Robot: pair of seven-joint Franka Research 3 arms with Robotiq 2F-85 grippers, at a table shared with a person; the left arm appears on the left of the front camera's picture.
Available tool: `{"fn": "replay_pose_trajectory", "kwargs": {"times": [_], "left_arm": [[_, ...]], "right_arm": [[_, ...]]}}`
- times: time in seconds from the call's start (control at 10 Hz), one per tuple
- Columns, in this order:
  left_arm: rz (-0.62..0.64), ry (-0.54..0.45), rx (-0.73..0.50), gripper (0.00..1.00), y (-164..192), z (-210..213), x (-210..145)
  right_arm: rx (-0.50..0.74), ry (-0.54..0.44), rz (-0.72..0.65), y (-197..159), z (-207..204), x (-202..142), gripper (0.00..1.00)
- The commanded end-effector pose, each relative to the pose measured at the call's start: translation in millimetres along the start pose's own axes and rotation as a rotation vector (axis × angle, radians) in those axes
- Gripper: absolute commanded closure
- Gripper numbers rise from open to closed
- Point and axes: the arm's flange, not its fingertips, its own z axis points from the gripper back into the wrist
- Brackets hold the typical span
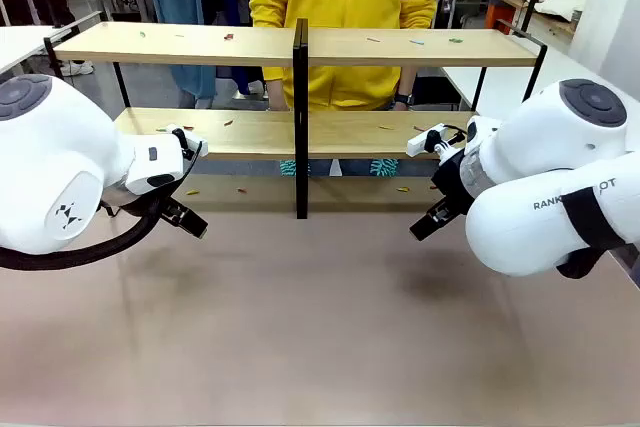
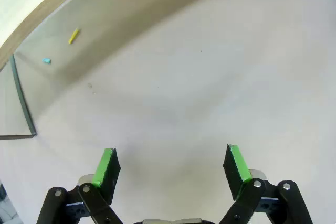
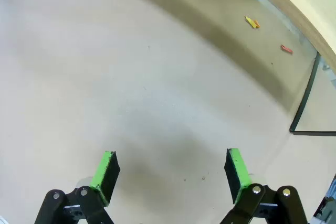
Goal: Clean the shelves.
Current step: Pick up the Duster when the human hands it over.
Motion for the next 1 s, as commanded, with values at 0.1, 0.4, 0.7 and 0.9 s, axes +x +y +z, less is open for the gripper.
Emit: {"fn": "replay_pose_trajectory", "kwargs": {"times": [0.1, 0.4, 0.7, 0.9], "left_arm": [[0.000, 0.000, 0.000, 0.00, 0.0, 0.1, 0.1], [0.000, 0.000, 0.000, 0.00, 0.0, 0.1, 0.1], [0.000, 0.000, 0.000, 0.00, 0.0, 0.1, 0.1], [0.000, 0.000, 0.000, 0.00, 0.0, 0.1, 0.1]], "right_arm": [[0.000, 0.000, 0.000, 0.0, 0.1, 0.1, 0.00], [0.000, 0.000, 0.000, 0.0, 0.1, 0.1, 0.00], [0.000, 0.000, 0.000, 0.0, 0.1, 0.1, 0.00], [0.000, 0.000, 0.000, 0.0, 0.1, 0.1, 0.00]]}}
